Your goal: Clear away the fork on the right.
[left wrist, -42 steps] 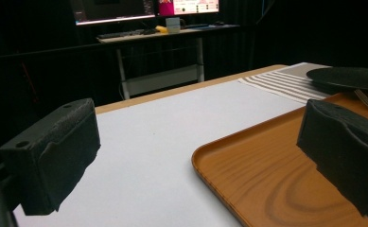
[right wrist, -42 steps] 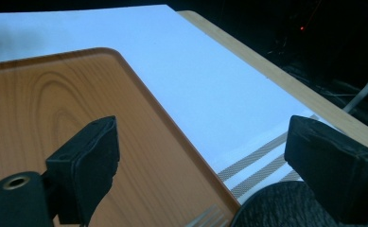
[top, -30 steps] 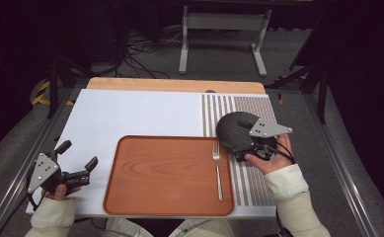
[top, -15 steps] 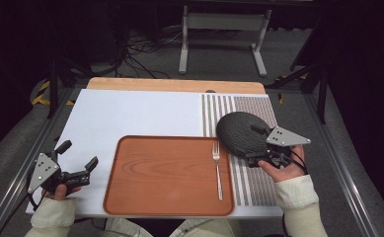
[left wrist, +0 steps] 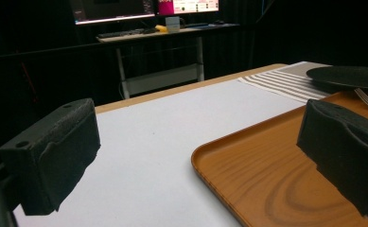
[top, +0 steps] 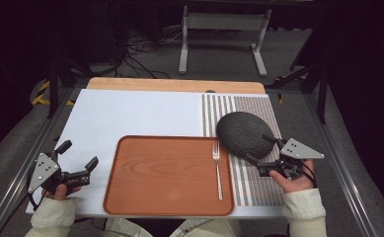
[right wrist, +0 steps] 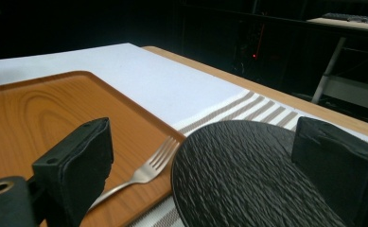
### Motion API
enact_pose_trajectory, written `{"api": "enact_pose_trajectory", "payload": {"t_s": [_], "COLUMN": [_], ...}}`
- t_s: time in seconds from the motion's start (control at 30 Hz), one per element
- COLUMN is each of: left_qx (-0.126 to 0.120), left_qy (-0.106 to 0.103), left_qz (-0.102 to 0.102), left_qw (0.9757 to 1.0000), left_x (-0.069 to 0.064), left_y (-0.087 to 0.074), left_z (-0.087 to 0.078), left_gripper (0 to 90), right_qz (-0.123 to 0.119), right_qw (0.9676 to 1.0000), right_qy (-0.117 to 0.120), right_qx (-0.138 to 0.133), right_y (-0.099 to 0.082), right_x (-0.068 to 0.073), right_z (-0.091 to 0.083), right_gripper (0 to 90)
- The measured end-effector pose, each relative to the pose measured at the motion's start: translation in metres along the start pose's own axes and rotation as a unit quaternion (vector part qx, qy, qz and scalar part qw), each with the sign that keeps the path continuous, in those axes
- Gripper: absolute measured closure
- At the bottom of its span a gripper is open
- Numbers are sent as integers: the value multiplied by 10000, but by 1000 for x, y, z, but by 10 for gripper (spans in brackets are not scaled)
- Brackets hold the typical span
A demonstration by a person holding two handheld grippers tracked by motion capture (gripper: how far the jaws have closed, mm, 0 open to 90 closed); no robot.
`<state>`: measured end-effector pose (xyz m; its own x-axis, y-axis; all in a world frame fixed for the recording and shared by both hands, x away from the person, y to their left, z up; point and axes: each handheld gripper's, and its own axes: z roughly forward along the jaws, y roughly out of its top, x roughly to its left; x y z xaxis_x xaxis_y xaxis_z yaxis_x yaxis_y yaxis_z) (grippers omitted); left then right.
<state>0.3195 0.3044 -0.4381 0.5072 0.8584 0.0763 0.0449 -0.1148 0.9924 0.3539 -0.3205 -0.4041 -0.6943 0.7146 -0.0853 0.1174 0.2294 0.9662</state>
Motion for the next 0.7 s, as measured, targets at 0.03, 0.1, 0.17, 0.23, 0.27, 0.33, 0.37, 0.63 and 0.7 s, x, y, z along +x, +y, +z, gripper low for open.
{"api": "enact_pose_trajectory", "payload": {"t_s": [0.03,0.1,0.17,0.23,0.27,0.33,0.37,0.63,0.7], "left_qx": [0,-1,0,-1,7,6,8,-9,-15], "left_qy": [0,3,2,2,5,5,4,-6,-3], "left_qz": [1,1,3,1,1,0,-1,-32,-51], "left_qw": [10000,10000,10000,10000,10000,10000,10000,10000,10000], "left_x": [0,0,0,0,0,0,0,1,1], "left_y": [0,0,0,0,0,0,0,0,-1], "left_z": [0,0,0,0,0,0,0,1,1], "left_gripper": [6,6,6,6,6,6,6,6,6], "right_qz": [14,62,102,138,151,200,213,305,334], "right_qw": [10000,10000,9999,9999,9998,9997,9997,9993,9992], "right_qy": [-8,-43,-81,-88,-98,-141,-145,-194,-202], "right_qx": [-2,-8,-13,-15,-33,-20,-25,27,56], "right_y": [-2,-8,-12,-14,-16,-22,-23,-35,-39], "right_x": [0,-2,-3,-4,-4,-6,-6,-9,-10], "right_z": [-1,-4,-7,-8,-9,-10,-11,-15,-15], "right_gripper": [73,73,73,72,72,72,72,72,72]}}
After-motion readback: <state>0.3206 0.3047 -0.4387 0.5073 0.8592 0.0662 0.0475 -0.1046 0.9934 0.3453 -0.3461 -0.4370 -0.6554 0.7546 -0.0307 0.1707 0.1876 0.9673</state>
